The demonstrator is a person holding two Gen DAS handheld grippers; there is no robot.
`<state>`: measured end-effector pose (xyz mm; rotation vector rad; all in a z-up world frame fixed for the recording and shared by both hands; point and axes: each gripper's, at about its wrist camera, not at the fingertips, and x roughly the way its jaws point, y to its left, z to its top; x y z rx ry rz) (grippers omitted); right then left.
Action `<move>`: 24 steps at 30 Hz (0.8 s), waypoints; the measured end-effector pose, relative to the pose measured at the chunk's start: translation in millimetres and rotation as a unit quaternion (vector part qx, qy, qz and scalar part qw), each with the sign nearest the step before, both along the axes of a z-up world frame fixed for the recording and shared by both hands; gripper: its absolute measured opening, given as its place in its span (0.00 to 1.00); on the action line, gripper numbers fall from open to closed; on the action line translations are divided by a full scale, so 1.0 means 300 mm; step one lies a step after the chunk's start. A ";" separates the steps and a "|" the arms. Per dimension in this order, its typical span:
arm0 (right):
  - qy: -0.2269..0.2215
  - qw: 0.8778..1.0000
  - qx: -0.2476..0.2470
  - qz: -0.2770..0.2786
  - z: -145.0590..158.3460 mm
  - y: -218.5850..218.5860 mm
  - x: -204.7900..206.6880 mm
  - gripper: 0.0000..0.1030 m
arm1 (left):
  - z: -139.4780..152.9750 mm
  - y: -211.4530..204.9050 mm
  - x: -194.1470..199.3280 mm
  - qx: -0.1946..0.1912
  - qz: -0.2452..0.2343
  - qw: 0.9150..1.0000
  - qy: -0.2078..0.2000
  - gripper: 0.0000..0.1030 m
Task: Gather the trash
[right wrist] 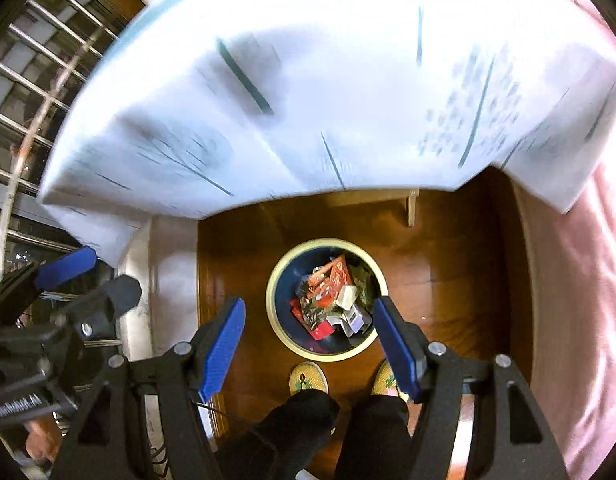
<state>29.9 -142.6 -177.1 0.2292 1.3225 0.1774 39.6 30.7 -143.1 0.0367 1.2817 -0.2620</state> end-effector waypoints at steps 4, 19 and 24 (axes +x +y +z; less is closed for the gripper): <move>-0.018 1.000 -0.004 0.000 0.135 -0.016 -0.009 0.65 | 0.165 0.000 -0.006 -0.010 0.000 1.000 -0.025 0.77; -0.102 0.995 -0.015 -0.006 0.555 -0.039 -0.003 0.65 | 0.545 -0.015 -0.020 -0.026 0.011 0.996 -0.088 0.78; -0.128 0.992 -0.015 -0.011 0.656 -0.028 0.006 0.65 | 0.633 -0.009 -0.009 -0.020 0.034 0.992 -0.121 0.77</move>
